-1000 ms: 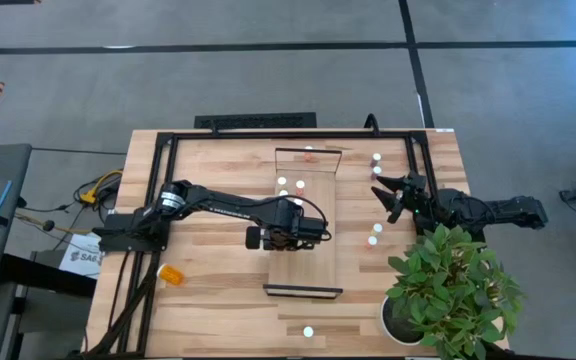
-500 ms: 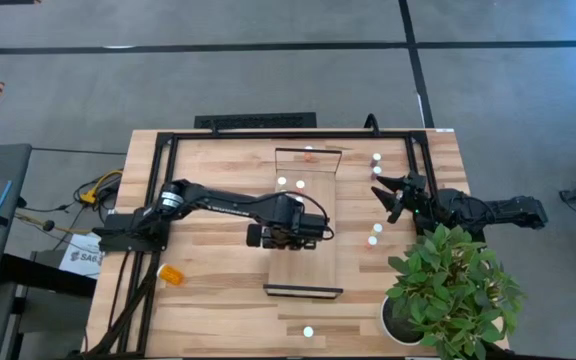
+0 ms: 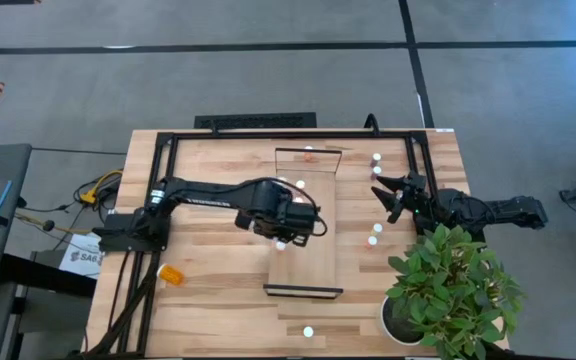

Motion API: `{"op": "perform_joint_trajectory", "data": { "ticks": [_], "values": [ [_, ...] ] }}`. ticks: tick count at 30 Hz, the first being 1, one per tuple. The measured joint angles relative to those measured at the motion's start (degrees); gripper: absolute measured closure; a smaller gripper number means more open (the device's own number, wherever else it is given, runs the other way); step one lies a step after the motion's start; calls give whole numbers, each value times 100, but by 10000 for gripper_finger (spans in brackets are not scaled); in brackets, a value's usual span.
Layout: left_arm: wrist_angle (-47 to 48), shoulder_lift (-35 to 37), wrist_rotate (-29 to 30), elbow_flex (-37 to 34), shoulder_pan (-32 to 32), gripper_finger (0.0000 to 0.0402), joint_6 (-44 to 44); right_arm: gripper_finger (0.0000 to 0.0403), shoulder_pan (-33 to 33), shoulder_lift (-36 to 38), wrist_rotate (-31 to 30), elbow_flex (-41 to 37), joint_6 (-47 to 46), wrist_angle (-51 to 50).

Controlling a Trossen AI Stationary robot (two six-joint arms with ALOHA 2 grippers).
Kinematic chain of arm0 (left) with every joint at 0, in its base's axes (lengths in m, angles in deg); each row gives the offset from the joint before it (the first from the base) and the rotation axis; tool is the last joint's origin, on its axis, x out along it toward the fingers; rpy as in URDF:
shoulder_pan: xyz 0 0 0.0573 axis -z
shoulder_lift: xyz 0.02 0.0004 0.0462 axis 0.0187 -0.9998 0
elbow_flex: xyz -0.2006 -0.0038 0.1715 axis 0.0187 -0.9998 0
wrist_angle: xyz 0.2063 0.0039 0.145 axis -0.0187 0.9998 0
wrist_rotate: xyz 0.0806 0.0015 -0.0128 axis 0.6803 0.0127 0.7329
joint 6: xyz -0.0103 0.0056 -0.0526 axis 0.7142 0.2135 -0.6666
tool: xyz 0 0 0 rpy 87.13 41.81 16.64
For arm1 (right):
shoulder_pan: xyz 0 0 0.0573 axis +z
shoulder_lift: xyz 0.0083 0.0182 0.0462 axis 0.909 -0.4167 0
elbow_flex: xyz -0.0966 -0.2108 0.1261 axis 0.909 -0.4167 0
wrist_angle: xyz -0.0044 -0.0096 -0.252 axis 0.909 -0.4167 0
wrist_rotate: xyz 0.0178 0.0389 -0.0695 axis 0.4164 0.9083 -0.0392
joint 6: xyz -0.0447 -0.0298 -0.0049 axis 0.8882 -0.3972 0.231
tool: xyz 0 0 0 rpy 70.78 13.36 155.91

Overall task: Pick and place medicine bottles onto shelf by color
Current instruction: Put the orange pill bottle on the shelf

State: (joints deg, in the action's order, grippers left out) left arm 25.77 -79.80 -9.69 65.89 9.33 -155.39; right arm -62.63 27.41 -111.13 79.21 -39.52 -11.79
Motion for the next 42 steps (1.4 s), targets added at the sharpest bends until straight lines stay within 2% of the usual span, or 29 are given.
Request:
{"op": "perform_joint_trajectory", "data": {
  "ticks": [2,4,11,16,21,26,32,42],
  "values": [
    [-8,186,100,-157,85,302,267,152,2,-2,1,2,-1,-2],
    [0,469,207,-439,187,310,173,152,1,-2,1,1,0,-3],
    [9,1672,332,-2090,656,334,-1305,152,2,-2,0,0,-2,-2],
    [6,2606,-101,-3482,1194,336,-2982,152,2,-2,0,1,-2,-2],
    [-434,3485,-505,-4696,1962,331,-5515,152,2,-2,0,1,0,-2],
    [-1169,4073,-610,-5643,2764,302,-7714,152,2,-2,0,0,-2,-2],
    [-1553,4202,-665,-6279,3383,253,-9869,152,1,-2,1,0,-1,-2],
    [-1653,4204,-590,-6966,3595,151,-10124,152,1,-2,1,0,-1,-2]
  ]
}}
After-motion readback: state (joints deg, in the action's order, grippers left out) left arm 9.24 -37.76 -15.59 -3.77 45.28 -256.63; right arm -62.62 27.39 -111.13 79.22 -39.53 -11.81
